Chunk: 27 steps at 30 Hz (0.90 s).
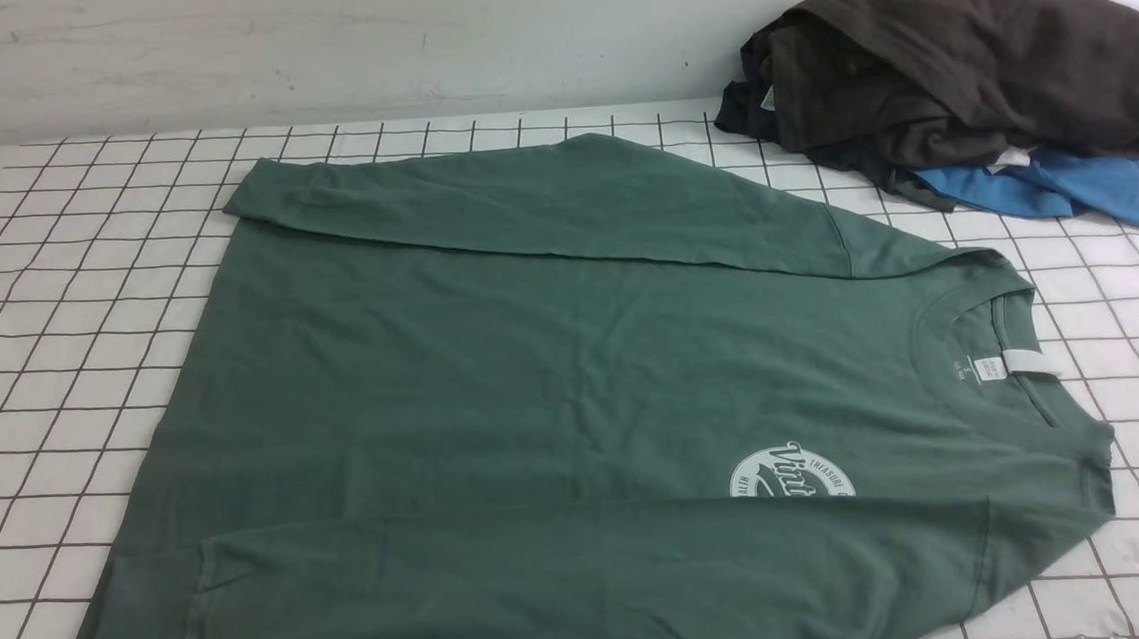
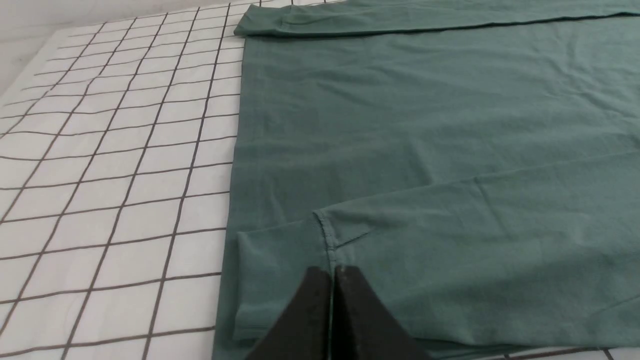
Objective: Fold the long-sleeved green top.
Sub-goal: Use the left arm to clamp the cuff closest to it
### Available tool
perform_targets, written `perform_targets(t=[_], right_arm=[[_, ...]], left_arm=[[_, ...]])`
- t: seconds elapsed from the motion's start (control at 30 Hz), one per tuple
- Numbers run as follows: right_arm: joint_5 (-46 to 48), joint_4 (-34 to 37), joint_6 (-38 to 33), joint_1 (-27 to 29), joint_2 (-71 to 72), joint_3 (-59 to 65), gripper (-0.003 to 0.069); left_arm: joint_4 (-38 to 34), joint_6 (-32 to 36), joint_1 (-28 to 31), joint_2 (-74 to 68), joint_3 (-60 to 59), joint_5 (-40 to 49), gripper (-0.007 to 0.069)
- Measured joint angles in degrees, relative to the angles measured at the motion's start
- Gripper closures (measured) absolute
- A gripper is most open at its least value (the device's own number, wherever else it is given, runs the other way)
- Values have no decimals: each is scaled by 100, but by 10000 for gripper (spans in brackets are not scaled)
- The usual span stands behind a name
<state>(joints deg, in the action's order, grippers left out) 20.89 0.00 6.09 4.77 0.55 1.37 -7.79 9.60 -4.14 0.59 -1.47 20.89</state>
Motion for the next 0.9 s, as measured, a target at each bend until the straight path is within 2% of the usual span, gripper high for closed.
perform_targets(t=[0.4,0.5,0.63,0.67,0.9], right_arm=[[-6,0,-19,0,0,0,673],[-208,-34,-19,0,0,13,673],[-899,-67,-19,0,0,20,673],[-1511,-81,-19,0,0,20,673],[-3972,-81,220,0,0,20,673]], left_arm=[[0,5,0,0,-7,-89,631],[0,1,0,0,-18,-607,631],[-7,-8,0,0,-18,-1440,631],[-26,-30,0,0,-18,-1996,631],[-49,-335,0,0,-18,-4098,631]])
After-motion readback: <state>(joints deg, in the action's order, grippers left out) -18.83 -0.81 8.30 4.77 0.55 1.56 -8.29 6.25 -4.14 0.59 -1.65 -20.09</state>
